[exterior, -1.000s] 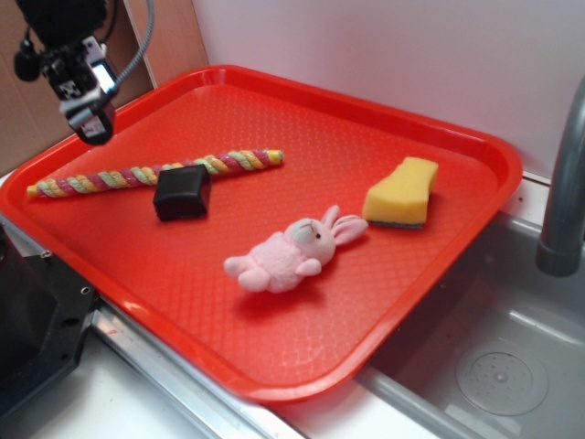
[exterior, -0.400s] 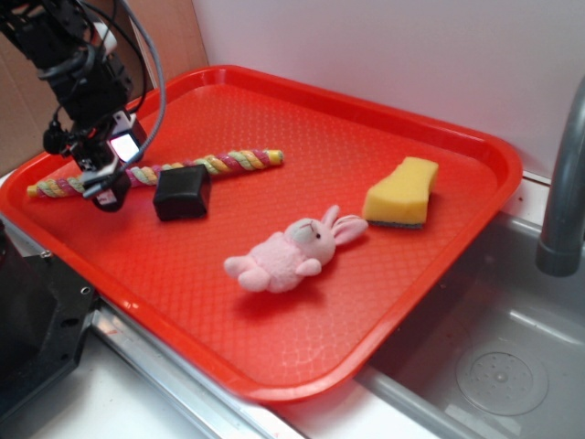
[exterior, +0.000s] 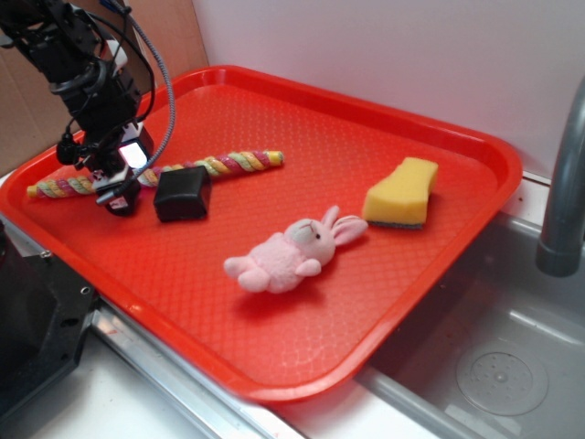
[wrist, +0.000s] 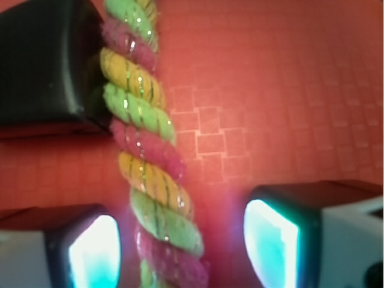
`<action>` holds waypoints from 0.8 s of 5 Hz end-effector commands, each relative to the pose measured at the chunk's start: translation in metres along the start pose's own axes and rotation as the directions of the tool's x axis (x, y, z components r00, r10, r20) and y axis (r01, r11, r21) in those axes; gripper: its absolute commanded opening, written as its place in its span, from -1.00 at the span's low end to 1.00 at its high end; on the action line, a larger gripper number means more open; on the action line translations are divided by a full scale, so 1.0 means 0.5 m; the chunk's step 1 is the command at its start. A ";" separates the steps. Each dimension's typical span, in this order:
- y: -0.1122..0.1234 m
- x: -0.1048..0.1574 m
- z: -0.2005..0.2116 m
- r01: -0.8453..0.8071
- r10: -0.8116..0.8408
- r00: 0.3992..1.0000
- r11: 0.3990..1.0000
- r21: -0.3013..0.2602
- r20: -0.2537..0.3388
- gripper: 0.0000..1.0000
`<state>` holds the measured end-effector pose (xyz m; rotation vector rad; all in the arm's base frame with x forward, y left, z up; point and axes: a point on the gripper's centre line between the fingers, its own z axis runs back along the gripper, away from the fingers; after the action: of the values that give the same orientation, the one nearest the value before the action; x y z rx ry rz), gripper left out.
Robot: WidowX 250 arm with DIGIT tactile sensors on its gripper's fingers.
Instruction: Grab the multicolored rope.
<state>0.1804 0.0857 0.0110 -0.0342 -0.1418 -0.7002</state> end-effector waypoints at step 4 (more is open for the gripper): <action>-0.034 0.080 0.128 -0.382 0.389 0.909 0.921 0.071 -0.151 -1.00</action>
<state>0.1788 0.0518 0.0703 0.0125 0.0485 -0.2901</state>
